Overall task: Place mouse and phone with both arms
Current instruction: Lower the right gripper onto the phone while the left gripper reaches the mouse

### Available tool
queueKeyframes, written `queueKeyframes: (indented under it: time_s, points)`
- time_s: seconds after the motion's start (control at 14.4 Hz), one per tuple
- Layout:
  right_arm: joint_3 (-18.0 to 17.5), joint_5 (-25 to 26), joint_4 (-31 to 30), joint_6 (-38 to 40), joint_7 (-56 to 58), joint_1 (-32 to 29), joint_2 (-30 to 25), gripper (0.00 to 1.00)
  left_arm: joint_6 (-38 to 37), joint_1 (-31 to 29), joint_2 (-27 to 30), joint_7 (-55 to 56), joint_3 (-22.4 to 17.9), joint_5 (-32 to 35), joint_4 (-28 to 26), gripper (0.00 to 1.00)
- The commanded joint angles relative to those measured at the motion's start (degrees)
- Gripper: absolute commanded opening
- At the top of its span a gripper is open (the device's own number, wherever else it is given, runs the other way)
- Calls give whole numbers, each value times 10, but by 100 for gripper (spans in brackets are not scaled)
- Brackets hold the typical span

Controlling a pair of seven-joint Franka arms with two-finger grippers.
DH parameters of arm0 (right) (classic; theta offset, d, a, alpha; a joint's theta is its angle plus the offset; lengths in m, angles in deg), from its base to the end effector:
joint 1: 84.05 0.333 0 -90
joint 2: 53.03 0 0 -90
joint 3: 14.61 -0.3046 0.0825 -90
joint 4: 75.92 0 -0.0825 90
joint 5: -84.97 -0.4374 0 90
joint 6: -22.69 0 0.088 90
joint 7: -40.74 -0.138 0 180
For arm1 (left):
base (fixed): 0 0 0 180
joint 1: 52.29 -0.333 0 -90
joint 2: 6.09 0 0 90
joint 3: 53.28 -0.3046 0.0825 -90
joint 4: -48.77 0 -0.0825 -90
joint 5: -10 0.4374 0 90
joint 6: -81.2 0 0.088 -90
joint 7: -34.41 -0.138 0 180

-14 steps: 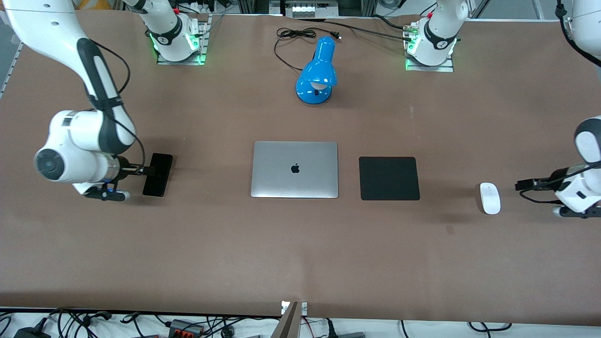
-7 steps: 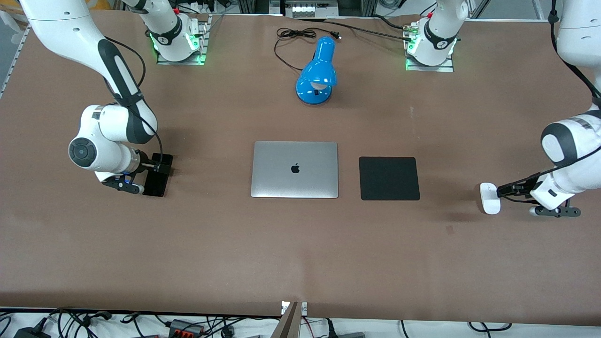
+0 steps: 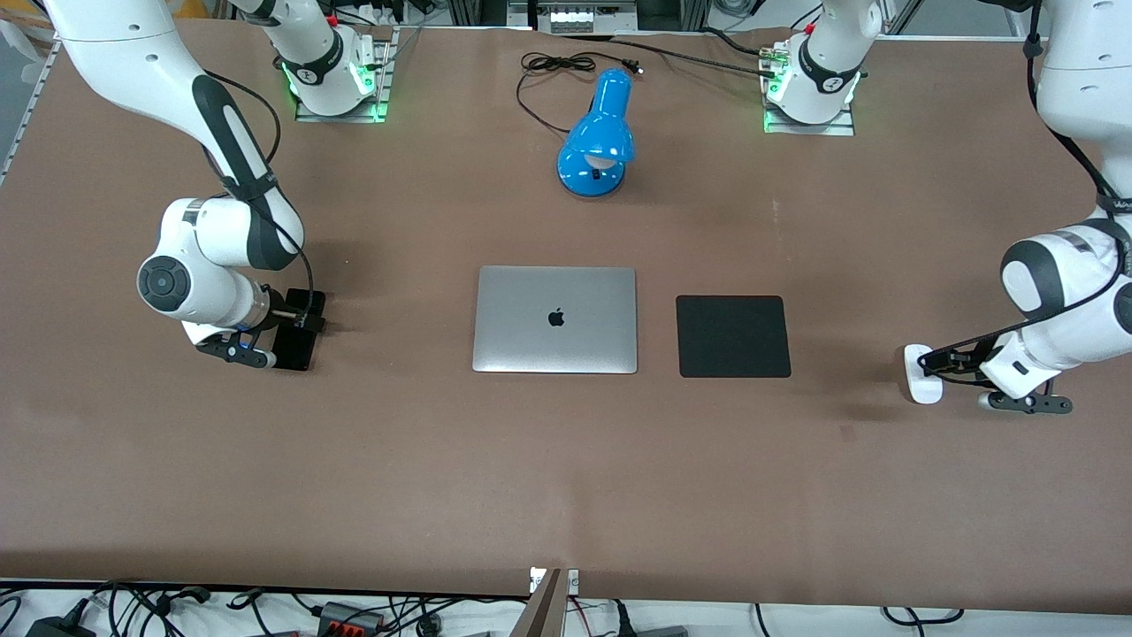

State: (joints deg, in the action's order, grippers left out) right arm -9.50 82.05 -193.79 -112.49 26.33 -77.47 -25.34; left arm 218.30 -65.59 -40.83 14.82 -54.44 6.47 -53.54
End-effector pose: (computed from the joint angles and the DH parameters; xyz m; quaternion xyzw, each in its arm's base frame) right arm 0.5920 0.0133 0.0998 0.9877 -0.1285 -0.0876 0.0171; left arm 0.6667 0.1698 0.1345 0.9996 -0.0240 0.0050 0.0144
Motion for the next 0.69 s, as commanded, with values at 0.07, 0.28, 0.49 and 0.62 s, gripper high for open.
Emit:
queueKeyframes:
  time_s: [0.07, 0.28, 0.49, 0.62]
  points:
    - [3, 3, -10, -15, 17, 0, -1, 100, 26, -10, -10, -20, 11, -18, -14, 100]
    - [3, 3, -11, -30, 18, 3, 7, 100, 62, -11, -20, -27, 12, -19, -24, 100]
    - [3, 3, -14, -38, 18, 3, 9, 100, 63, -10, -20, -27, 12, -19, -28, 100]
    - [3, 3, -15, -38, 19, 3, 9, 100, 63, -10, -21, -26, 12, -20, -28, 100]
